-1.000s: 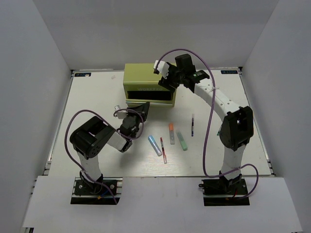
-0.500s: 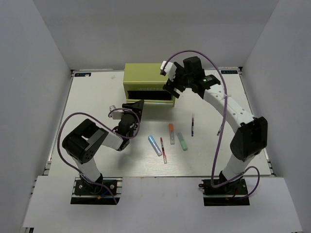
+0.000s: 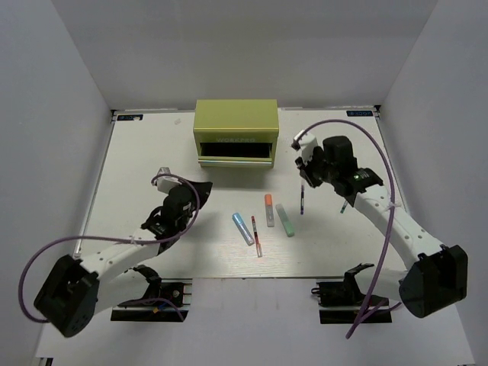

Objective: Sort the stationery into containers
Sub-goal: Grab a piece of stationery with the right arm

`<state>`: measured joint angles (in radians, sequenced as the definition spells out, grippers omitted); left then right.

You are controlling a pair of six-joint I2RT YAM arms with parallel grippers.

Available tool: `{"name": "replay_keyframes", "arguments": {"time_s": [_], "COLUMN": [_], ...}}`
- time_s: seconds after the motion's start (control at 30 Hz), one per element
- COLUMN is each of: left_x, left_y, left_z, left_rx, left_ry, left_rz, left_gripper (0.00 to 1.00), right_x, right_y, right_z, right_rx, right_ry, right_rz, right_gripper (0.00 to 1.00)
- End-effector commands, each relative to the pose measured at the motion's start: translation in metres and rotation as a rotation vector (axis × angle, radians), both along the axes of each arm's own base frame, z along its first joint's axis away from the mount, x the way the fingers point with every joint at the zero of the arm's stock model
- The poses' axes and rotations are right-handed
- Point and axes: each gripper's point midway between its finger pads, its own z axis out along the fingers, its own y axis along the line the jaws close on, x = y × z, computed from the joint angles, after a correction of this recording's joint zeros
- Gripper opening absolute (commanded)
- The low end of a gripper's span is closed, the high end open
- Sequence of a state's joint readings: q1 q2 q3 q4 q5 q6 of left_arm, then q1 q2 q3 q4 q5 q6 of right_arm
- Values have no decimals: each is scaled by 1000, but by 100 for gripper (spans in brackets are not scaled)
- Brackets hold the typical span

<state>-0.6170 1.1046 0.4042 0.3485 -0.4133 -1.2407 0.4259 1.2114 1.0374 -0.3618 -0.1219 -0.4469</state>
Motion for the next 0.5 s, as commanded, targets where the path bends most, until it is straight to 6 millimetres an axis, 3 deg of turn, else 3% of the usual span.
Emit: {"name": "replay_keyframes", "arguments": {"time_s": [0.0, 0.07, 0.1, 0.13, 0.23, 0.37, 0.47], "left_x": [-44, -44, -53, -51, -56, -62, -58], "left_y": [21, 15, 14, 2, -14, -30, -35], "left_z": [-51, -44, -55, -45, -65, -85, -80], "left_rx": [263, 304, 348, 361, 432, 482, 471], "left_ry": [206, 220, 283, 285, 452, 576, 533], "left_rz": [-116, -167, -220, -256, -370, -455, -455], "left_gripper": [18, 21, 25, 39, 57, 62, 68], "right_x": [-27, -41, -43, -41, -41, -37, -31], "right_y": [-19, -26, -27, -27, -25, -20, -21], "right_z": [-55, -82, -88, -91, -115, -133, -138], "right_rx": [91, 111, 115, 143, 144, 151, 156], "right_ry": [256, 366, 392, 414, 514, 602, 581], "right_rz": [-202, -255, -272, -295, -342, -404, -419], "right_gripper": [31, 46, 50, 51, 53, 53, 53]}}
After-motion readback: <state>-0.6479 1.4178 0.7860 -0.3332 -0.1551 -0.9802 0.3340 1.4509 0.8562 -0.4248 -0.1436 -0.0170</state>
